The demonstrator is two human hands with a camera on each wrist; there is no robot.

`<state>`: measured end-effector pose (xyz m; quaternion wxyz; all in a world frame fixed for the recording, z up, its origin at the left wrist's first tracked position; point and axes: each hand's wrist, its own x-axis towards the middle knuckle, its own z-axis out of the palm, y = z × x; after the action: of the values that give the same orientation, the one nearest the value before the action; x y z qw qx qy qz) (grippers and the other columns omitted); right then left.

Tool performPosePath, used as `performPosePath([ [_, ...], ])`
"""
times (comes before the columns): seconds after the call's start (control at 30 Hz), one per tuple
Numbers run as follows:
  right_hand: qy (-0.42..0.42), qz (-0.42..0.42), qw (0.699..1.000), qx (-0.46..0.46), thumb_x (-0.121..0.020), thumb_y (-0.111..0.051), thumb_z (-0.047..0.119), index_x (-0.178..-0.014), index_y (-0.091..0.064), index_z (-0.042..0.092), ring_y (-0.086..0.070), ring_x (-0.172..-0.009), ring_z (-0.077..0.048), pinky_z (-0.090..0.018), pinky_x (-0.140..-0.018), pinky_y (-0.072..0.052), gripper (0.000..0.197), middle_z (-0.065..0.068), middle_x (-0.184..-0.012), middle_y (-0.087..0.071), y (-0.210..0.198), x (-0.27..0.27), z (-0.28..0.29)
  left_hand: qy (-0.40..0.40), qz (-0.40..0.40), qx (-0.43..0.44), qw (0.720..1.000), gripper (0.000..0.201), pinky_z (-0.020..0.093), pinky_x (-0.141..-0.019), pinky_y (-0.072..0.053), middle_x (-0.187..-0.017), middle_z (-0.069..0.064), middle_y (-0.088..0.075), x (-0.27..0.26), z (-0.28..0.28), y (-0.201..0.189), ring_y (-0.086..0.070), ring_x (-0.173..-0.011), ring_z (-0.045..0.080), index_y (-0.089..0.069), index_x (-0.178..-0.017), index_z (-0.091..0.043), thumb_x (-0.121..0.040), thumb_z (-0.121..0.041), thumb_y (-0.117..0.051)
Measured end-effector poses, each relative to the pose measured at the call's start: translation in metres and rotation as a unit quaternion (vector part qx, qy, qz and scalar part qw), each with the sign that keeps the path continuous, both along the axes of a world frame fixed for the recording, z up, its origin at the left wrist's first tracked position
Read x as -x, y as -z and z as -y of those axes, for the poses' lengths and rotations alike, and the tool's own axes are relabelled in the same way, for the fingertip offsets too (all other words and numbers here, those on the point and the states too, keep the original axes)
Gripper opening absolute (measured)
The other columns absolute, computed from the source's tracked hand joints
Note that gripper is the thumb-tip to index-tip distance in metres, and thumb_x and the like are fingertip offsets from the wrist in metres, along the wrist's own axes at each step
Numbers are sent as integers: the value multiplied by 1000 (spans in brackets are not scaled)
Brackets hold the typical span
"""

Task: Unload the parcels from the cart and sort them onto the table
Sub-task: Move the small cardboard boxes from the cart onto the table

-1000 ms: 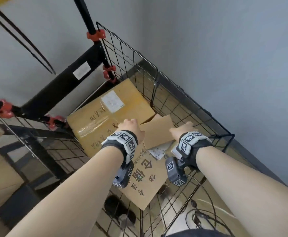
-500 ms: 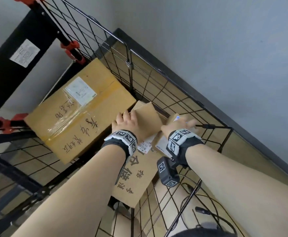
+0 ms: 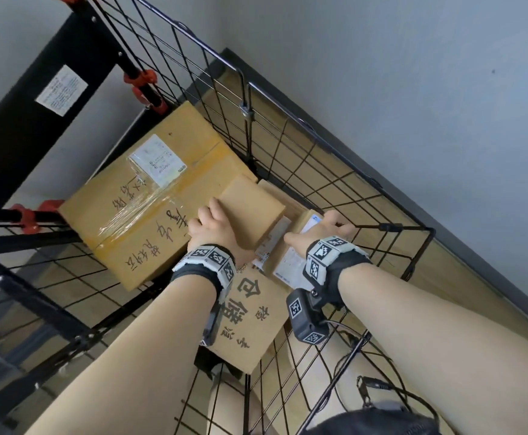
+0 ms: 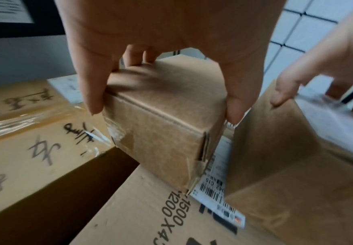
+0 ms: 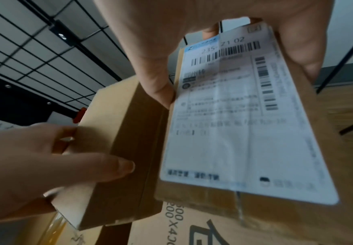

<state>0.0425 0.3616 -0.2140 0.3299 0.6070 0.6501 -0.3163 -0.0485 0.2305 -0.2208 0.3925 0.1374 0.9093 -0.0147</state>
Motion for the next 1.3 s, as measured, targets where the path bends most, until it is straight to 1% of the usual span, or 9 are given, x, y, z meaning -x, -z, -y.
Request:
performPosePath([
  [0.2, -35, -64, 997, -8, -68, -65, 45, -119, -27, 20, -42, -79, -30, -40, -71, -44, 69, -11, -111, -28, -40, 18, 12, -177, -35, -79, 980, 124, 43, -106, -35, -145, 10, -26, 5, 26, -48, -33, -131, 31, -3, -148, -15, -58, -54, -78],
  [0.57, -85, -270, 959, -16, -70, -68, 44, -130, -26, 29, -47, -94, -30, -32, -62, -43, 75, -11, -120, -31, -154, 44, 70, -387, -148, -229, 881, 94, 36, -86, -49, -129, 4, -44, 5, 115, -176, -48, -117, 24, -30, -138, -16, -65, -53, -76],
  [0.67, -102, -339, 934, -36, -69, -70, 45, -132, -25, 30, -50, -101, -32, -38, -75, -50, 79, -14, -124, -33, -189, 40, 105, -398, -190, -268, 857, 93, 37, -86, -47, -130, 5, -45, -14, 151, -216, -48, -115, 23, -31, -137, -17, -65, -56, -75],
  [0.73, -106, -387, 915, -48, -67, -72, 46, -132, -26, 31, -51, -100, -32, -41, -80, -51, 80, -15, -125, -37, -212, 30, 133, -387, -230, -291, 844, 99, 37, -94, -44, -134, 5, -40, -36, 179, -246, -44, -120, 23, -26, -140, -16, -64, -56, -75],
  [0.9, -130, -481, 865, -59, -64, -73, 48, -128, -27, 31, -54, -102, -36, -50, -85, -51, 81, -13, -121, -41, -265, -4, 210, -290, -345, -282, 847, 125, 36, -111, -32, -139, 1, -23, -101, 257, -305, -28, -132, 22, -2, -149, -23, -56, -57, -78],
  [1.0, -150, -537, 829, -46, -68, -73, 47, -133, -29, 28, -53, -103, -36, -41, -84, -49, 81, -13, -122, -41, -295, -25, 260, -255, -400, -266, 839, 123, 28, -114, -20, -143, -2, -9, -134, 306, -330, -13, -136, 20, 5, -146, -23, -59, -51, -77],
  [1.1, -175, -581, 794, -28, -69, -75, 40, -134, -32, 28, -50, -100, -29, -34, -79, -43, 79, -13, -123, -41, -319, -43, 307, -293, -428, -289, 805, 110, 15, -107, -11, -135, -8, -3, -160, 348, -348, -11, -128, 9, 5, -142, -27, -65, -43, -72],
  [1.2, -196, -598, 777, 9, -71, -73, 46, -135, -30, 31, -46, -90, -24, -32, -75, -42, 79, -12, -124, -37, -333, -56, 348, -334, -454, -324, 760, 104, 26, -113, -23, -129, -18, -5, -181, 388, -355, -16, -127, 11, -1, -133, -41, -61, -42, -75],
  [1.3, -217, -607, 764, 41, -71, -71, 51, -136, -28, 31, -48, -90, -24, -32, -74, -42, 81, -11, -124, -36, -343, -65, 378, -341, -475, -357, 728, 90, 26, -103, -30, -126, -13, -17, -203, 420, -365, -23, -119, 8, -18, -127, -41, -61, -45, -79],
])
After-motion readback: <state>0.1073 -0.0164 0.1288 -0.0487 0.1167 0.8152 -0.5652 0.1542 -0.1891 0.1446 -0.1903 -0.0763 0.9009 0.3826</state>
